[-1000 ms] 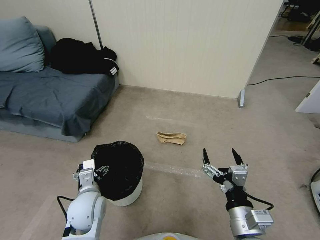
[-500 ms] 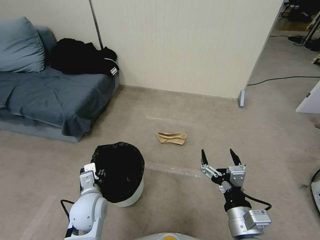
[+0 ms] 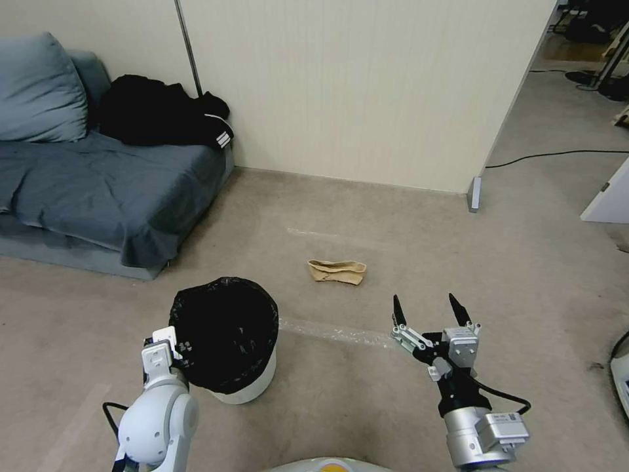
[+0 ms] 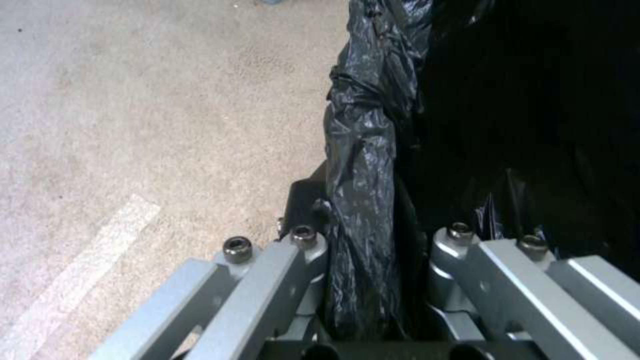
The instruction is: Pick up the trash bin, then pick up the garbage from the floor and place it into the trash bin.
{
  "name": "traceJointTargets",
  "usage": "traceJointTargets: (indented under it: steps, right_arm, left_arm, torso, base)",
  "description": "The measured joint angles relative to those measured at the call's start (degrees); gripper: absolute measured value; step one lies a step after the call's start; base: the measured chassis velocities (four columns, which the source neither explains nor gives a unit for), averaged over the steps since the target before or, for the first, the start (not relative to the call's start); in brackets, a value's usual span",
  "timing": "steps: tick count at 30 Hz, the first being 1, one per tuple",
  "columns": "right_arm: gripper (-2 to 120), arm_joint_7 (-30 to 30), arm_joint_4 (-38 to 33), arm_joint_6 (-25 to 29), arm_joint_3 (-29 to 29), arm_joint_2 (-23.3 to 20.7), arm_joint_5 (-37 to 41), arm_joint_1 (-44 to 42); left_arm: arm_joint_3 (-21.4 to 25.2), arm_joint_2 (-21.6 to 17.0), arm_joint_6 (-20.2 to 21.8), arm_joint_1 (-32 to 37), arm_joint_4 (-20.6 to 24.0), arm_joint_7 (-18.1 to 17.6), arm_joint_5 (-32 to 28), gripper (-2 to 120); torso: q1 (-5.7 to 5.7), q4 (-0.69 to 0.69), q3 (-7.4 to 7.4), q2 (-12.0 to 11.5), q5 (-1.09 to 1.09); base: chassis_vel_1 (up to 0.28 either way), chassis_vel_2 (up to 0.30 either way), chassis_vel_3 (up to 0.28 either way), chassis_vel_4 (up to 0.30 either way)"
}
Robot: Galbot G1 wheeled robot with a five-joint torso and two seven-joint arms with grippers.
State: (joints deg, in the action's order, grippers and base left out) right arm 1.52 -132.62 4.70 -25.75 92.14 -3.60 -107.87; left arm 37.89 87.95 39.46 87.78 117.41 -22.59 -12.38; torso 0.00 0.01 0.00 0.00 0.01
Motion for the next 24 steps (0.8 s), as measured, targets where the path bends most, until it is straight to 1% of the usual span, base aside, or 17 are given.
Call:
traceJointTargets:
  steps: [2,4,6,7,9,12,13,14,16,17,19,20,22,23,24]
  right_arm:
    - [100,-0.3,-0.2,-0.4,0.0,0.0,-0.3,0.0]
    - [100,-1.0,-0.7,-1.9,0.0,0.0,-2.5,0.0]
    - [100,-1.3,-0.7,-2.0,0.0,0.0,-3.4,0.1]
    - [100,-1.8,-0.7,-2.1,-0.1,0.0,-4.5,0.6]
    - [100,-1.9,-0.6,-2.1,-0.2,0.0,-4.7,0.9]
    - [100,-1.8,0.2,-1.5,-0.7,0.0,-2.3,2.5]
    - [100,-1.8,0.2,-1.5,-0.7,0.0,-2.3,2.5]
    - [100,-1.6,0.3,-1.4,-0.7,0.0,-1.5,2.9]
    - [100,-1.1,1.0,-1.1,-1.0,-0.6,0.8,4.5]
    - [100,-1.1,1.0,-1.1,-1.0,-0.6,0.8,4.5]
    - [100,-1.0,1.4,-0.9,-1.2,-1.7,2.1,5.5]
    - [100,-1.0,1.4,-0.9,-1.2,-1.7,2.1,5.5]
    - [100,-0.7,1.9,-0.5,-1.5,-3.7,3.6,6.5]
    - [100,-0.7,2.0,-0.4,-1.5,-4.1,3.8,6.7]
    - [100,-0.7,2.0,-0.4,-1.5,-4.1,3.8,6.7]
  left_arm:
    - [0.0,0.0,0.0,0.1,0.0,0.0,0.1,13]
    - [-0.3,0.1,-0.1,0.4,0.5,0.0,0.1,13]
    - [-0.4,0.1,-0.1,0.6,0.7,0.0,0.1,13]
    - [-0.7,0.0,-0.1,1.0,1.6,0.0,0.0,11]
    - [-0.8,0.0,0.0,1.2,2.0,0.0,-0.1,10]
    - [-1.4,-0.1,-0.3,2.2,5.1,0.0,-0.1,6]
    - [-1.4,-0.1,-0.3,2.2,5.1,0.0,-0.1,6]
    - [-1.5,-0.2,-0.5,2.5,6.0,-0.1,-0.1,4]
    - [-1.8,-0.7,-0.7,3.8,9.5,-0.1,0.2,4]
    - [-1.8,-0.7,-0.7,3.8,9.5,-0.1,0.2,4]
    - [-2.0,-1.1,-0.9,4.8,11.8,-0.3,0.6,4]
    - [-2.0,-1.1,-0.9,4.8,11.8,-0.3,0.6,4]
    - [-2.5,-1.5,-1.5,6.7,15.4,0.1,1.1,3]
    - [-2.6,-1.6,-1.6,7.2,16.3,0.1,1.4,3]
    - [-2.6,-1.6,-1.6,7.2,16.3,0.1,1.4,3]
  torso:
    - [0.00,-0.01,0.00,0.0,0.00]
    - [0.00,-0.01,0.00,0.0,0.00]
    - [0.00,-0.01,0.00,0.0,-0.01]
    - [0.00,-0.01,0.00,0.0,-0.02]
    - [0.00,-0.01,0.00,0.0,-0.03]
    - [0.00,-0.02,0.00,0.0,-0.03]
    - [0.00,-0.02,0.00,0.0,-0.03]
    - [0.00,-0.02,0.00,0.0,-0.02]
    - [0.00,0.00,0.01,0.0,-0.01]
    - [0.00,0.00,0.01,0.0,-0.01]
    - [0.00,0.01,0.01,0.0,0.00]
    - [0.00,0.01,0.01,0.0,0.00]
    - [0.00,-0.01,0.00,0.0,0.00]
    - [0.00,-0.01,0.00,0.0,0.00]
    - [0.00,-0.01,0.00,0.0,0.00]
  base:
    - [0.000,0.000,0.000,0.000]
    - [0.000,0.000,0.000,0.000]
    - [0.000,0.000,0.000,0.000]
    - [0.000,0.000,0.000,0.000]
    - [0.000,0.000,0.000,0.000]
    - [0.000,0.000,0.000,0.000]
    - [0.000,0.000,0.000,0.000]
    - [0.000,0.000,0.000,0.000]
    - [0.000,0.000,0.000,0.000]
    - [0.000,0.000,0.000,0.000]
    - [0.000,0.000,0.000,0.000]
    - [0.000,0.000,0.000,0.000]
    - [0.000,0.000,0.000,0.000]
    - [0.000,0.000,0.000,0.000]
    - [0.000,0.000,0.000,0.000]
